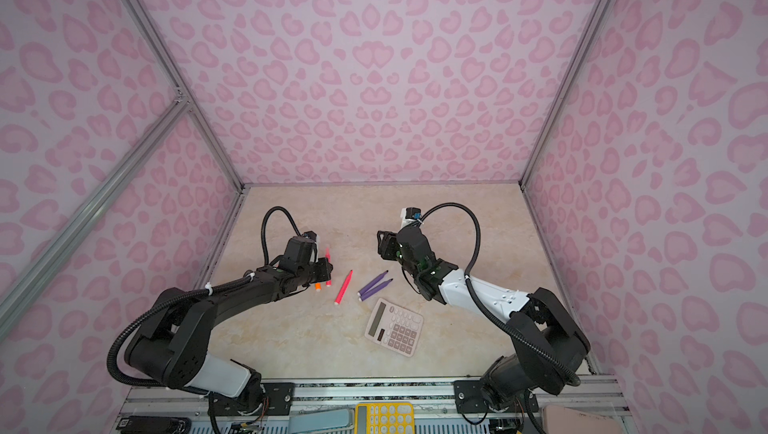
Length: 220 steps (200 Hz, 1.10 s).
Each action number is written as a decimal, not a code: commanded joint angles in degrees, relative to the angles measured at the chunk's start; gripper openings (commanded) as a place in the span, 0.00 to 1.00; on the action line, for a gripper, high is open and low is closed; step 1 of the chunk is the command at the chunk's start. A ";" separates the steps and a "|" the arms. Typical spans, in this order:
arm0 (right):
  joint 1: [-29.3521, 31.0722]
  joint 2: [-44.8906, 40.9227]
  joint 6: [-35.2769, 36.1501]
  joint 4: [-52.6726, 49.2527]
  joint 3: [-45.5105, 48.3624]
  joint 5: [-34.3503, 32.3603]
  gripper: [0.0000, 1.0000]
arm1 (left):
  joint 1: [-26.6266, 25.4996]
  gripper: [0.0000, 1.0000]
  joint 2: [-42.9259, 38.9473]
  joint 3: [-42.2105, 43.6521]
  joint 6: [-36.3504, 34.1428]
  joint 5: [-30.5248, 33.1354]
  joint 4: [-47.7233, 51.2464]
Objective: Insert the pens into the pen caps
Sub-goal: 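Lower the capped pink marker with the left gripper while the right withdraws, then open the left gripper and move it over the uncapped pink marker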
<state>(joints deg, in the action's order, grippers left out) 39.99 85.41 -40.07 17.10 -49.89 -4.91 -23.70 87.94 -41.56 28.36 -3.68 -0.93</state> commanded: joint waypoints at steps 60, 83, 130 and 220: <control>-0.52 -1.49 -0.39 -3.29 1.62 -0.93 0.58 | -1.48 0.03 7.09 -4.72 -1.25 4.82 4.76; -0.52 -1.38 -0.49 -3.77 1.44 -0.67 0.58 | -1.47 0.03 6.93 -5.05 -1.70 5.91 5.27; 0.17 -2.14 -0.44 -4.80 1.40 -0.88 0.58 | -1.56 0.23 6.80 -5.26 -2.28 7.24 5.89; 0.20 -5.46 0.26 -5.03 3.10 -3.84 0.59 | -8.41 0.48 -6.03 -1.39 -8.69 4.99 4.27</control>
<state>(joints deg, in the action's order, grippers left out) 40.23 80.53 -40.29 12.16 -47.42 -6.92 -29.74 83.68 -43.92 22.28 2.15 4.14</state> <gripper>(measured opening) 0.585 0.488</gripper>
